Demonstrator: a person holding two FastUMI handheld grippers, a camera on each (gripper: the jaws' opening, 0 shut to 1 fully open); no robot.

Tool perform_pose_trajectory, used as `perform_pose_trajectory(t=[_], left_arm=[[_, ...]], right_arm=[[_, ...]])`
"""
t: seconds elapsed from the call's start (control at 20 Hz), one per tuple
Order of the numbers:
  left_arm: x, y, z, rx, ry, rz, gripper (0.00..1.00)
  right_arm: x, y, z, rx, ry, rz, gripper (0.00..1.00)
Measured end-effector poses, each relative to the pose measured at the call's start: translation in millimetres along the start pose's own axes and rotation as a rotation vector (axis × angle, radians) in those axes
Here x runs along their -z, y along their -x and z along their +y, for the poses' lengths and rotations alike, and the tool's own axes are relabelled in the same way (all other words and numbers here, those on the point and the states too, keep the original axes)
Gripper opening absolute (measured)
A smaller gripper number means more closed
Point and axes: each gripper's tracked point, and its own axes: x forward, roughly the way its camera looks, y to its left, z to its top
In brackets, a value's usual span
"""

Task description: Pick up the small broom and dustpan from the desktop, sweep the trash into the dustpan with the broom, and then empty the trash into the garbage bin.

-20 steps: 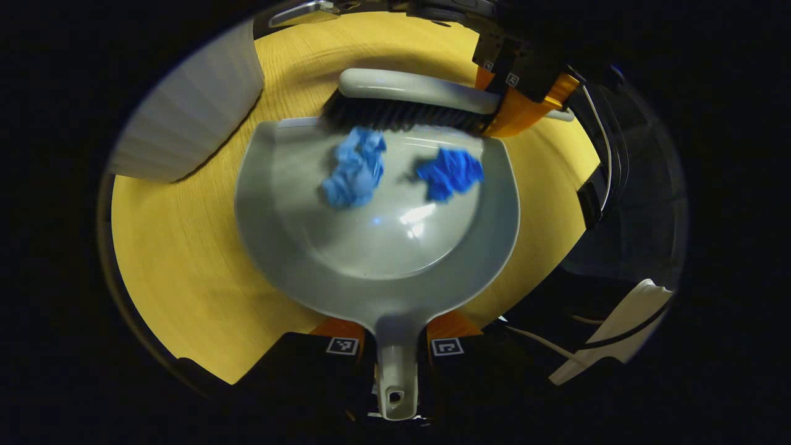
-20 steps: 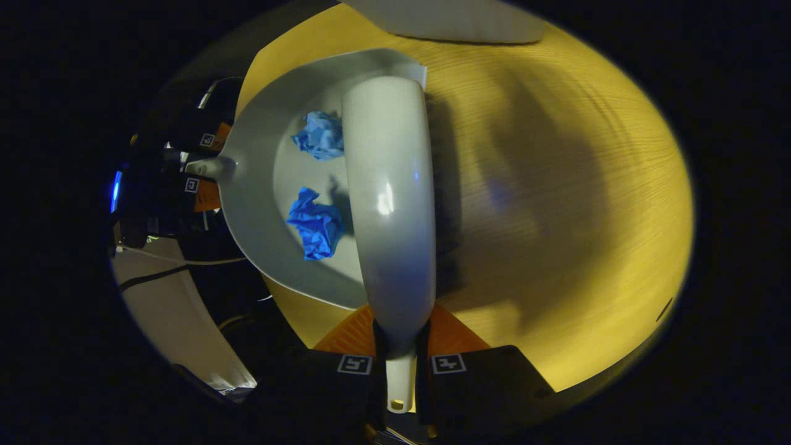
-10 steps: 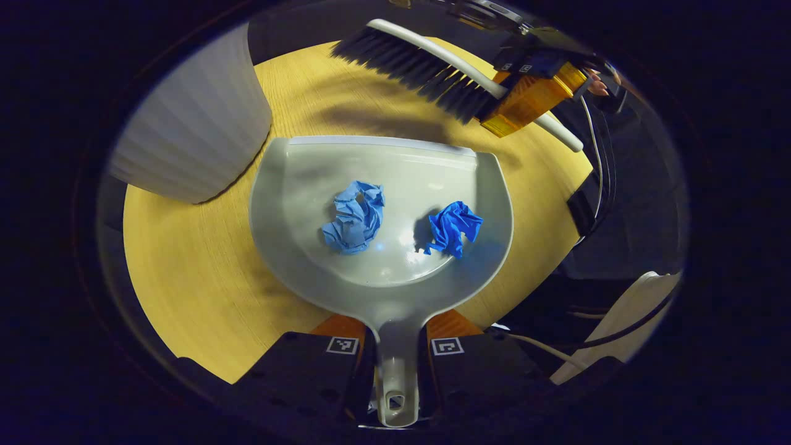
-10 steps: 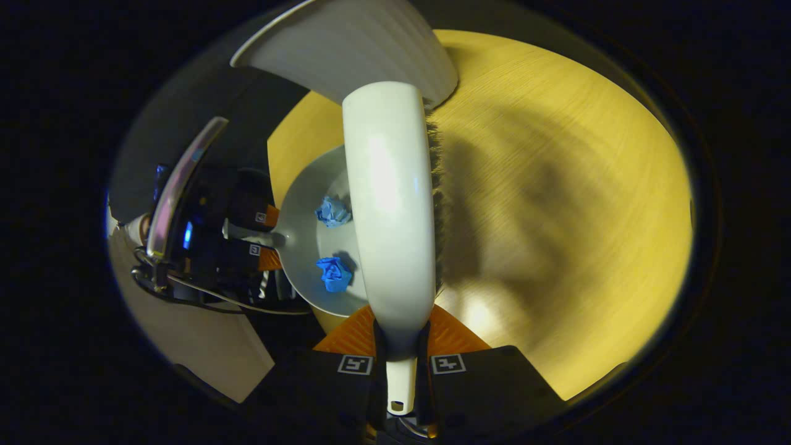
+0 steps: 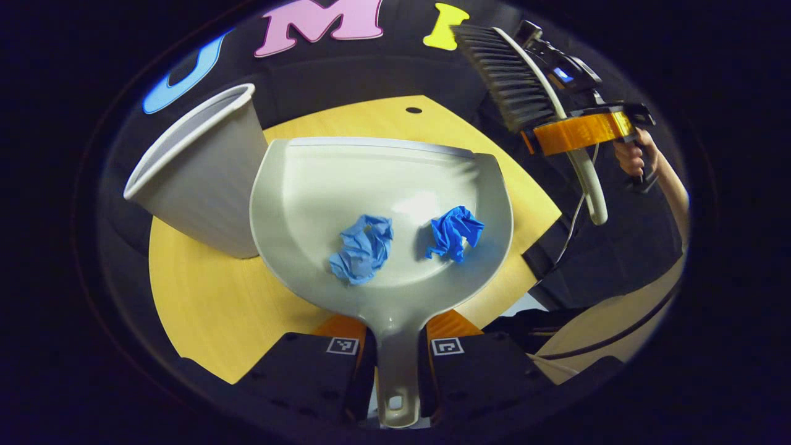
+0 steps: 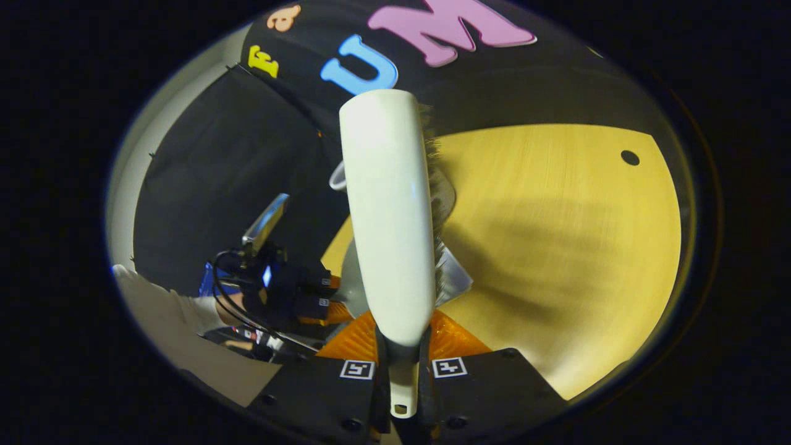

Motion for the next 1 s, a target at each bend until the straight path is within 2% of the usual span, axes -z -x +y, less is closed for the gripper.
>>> perform_pose_trajectory(t=[0.2, 0.3, 0.35, 0.45, 0.6, 0.85, 1.0], left_arm=[[1.8, -5.5, 2.9, -0.046, 0.003, -0.143, 0.27], [-1.1, -3.4, 7.1, -0.079, -0.015, -0.195, 0.26], [-3.5, -4.3, 11.6, -0.119, -0.045, -0.218, 0.26], [-13.7, -3.0, 25.2, -0.247, -0.126, -0.269, 0.27], [-26.1, 17.6, 32.7, -0.415, -0.163, -0.293, 0.26], [-23.2, 14.7, 29.0, -0.619, -0.195, -0.224, 0.27], [-20.4, 14.4, 26.6, -0.683, -0.179, -0.139, 0.26]], right_arm=[[-11.6, -2.6, -4.0, -0.049, 0.024, -0.229, 0.19], [-15.4, -2.3, -3.3, -0.074, 0.038, -0.297, 0.19], [-15.5, -1.7, -0.9, -0.093, 0.043, -0.313, 0.19], [-17.1, -1.7, -3.4, -0.094, 0.062, -0.350, 0.19], [-17.3, -4.2, -9.5, -0.067, 0.080, -0.369, 0.19], [-17.6, 21.6, -14.1, -0.071, 0.066, -0.400, 0.19], [-11.7, 28.7, -24.0, -0.051, 0.049, -0.395, 0.19]])
